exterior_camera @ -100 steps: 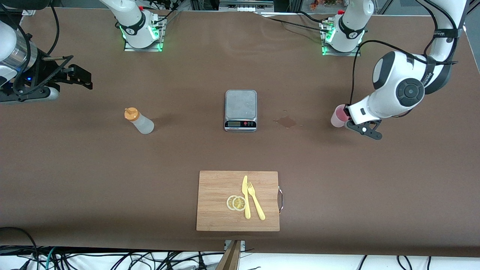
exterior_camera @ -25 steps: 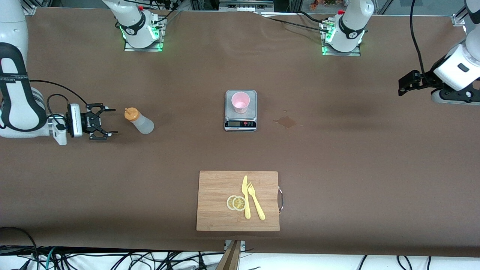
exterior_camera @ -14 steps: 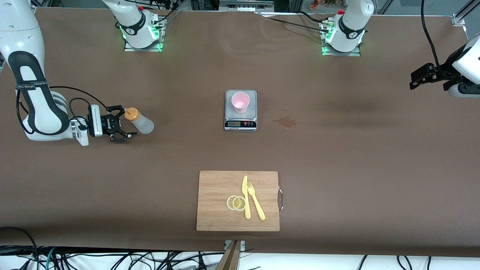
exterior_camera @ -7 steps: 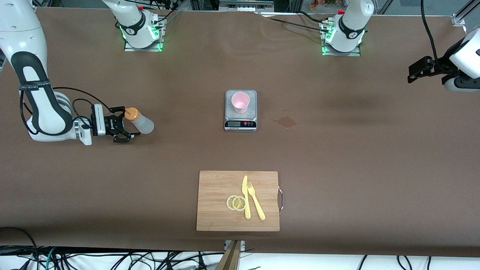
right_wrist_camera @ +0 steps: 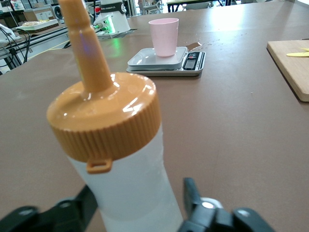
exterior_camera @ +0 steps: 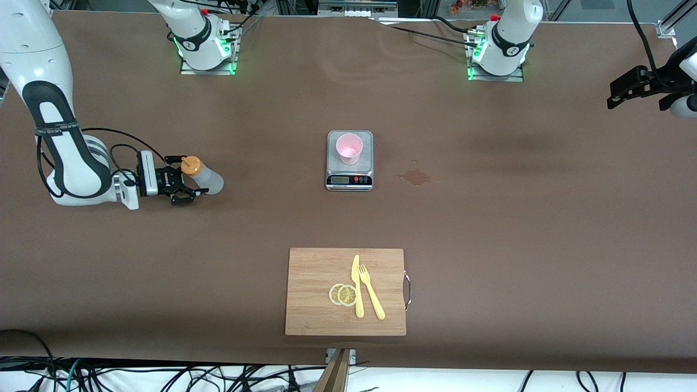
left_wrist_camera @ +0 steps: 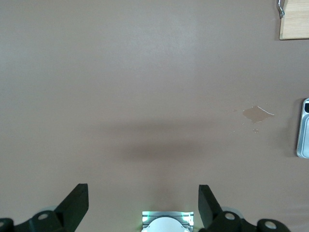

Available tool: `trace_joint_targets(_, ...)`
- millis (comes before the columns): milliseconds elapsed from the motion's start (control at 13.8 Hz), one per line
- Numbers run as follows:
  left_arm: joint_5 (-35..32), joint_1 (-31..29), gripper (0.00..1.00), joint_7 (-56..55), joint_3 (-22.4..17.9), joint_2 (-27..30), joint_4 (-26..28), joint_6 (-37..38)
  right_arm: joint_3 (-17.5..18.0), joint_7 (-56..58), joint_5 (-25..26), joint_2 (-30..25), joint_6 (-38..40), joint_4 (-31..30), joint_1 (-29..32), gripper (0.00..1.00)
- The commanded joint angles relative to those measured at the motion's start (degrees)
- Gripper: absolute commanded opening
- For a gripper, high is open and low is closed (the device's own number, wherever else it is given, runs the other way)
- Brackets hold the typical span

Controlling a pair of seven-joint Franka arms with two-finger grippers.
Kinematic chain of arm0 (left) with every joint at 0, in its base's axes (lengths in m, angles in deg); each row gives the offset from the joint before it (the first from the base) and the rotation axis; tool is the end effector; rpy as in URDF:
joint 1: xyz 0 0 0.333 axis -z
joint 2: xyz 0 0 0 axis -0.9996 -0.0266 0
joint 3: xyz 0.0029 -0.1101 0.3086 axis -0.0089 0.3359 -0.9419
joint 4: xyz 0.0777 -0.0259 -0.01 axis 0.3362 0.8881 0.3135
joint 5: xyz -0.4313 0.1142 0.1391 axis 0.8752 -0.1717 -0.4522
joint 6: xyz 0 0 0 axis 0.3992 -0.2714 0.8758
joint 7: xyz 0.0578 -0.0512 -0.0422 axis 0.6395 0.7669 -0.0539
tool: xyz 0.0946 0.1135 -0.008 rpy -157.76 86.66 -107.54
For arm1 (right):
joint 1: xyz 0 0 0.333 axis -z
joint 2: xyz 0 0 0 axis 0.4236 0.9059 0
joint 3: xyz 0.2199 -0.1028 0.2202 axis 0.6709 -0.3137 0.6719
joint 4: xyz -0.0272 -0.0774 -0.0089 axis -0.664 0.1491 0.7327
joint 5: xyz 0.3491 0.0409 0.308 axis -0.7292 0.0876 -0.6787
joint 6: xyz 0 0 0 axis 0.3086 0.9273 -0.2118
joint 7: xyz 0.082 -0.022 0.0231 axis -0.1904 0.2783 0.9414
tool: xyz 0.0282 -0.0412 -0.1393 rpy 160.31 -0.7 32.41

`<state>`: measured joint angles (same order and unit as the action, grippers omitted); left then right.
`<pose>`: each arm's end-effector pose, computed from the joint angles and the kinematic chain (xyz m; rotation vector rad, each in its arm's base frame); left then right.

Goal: Add sauce to pink cup with both arms
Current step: 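Reach the right gripper to the white sauce bottle and grasp it, then lift the sauce bottle with the right gripper toward the pink cup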

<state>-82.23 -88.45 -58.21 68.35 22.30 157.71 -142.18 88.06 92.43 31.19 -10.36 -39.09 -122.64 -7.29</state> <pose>0.5897 0.0110 0.6196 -3.1060 0.0280 0.1935 0.5855 -0.0171 0.0685 -1.3564 -1.6585 -0.6553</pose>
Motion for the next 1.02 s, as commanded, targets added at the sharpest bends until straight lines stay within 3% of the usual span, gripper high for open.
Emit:
trace_joint_targets(0,0.93,-0.29,1.0,1.18,-0.04,-0.38,-0.95,1.12,0.21,1.21,-1.2,-0.42,-0.22,-0.81,0.34,0.43)
trace_joint_targets(73,0.93,-0.29,1.0,1.18,-0.04,-0.47,-0.95,1.12,0.21,1.12,-1.2,-0.51,-0.22,-0.9,0.34,0.26)
trace_joint_targets(363,0.84,-0.29,1.0,1.27,-0.04,-1.09,-1.04,1.12,1.08,-0.28,-1.11,-2.52,0.31,-0.81,-0.62,0.13)
trace_joint_targets(727,0.84,-0.99,1.0,1.27,-0.4,-1.0,-1.21,1.56,0.91,-13.18,4.06,-11.39,-4.68,-0.81,-8.44,0.12)
trace_joint_targets(945,0.92,-1.08,1.0,1.18,-0.57,-1.0,-1.3,1.47,0.91,-25.73,11.69,-15.44,-7.51,-0.29,-12.83,0.12)
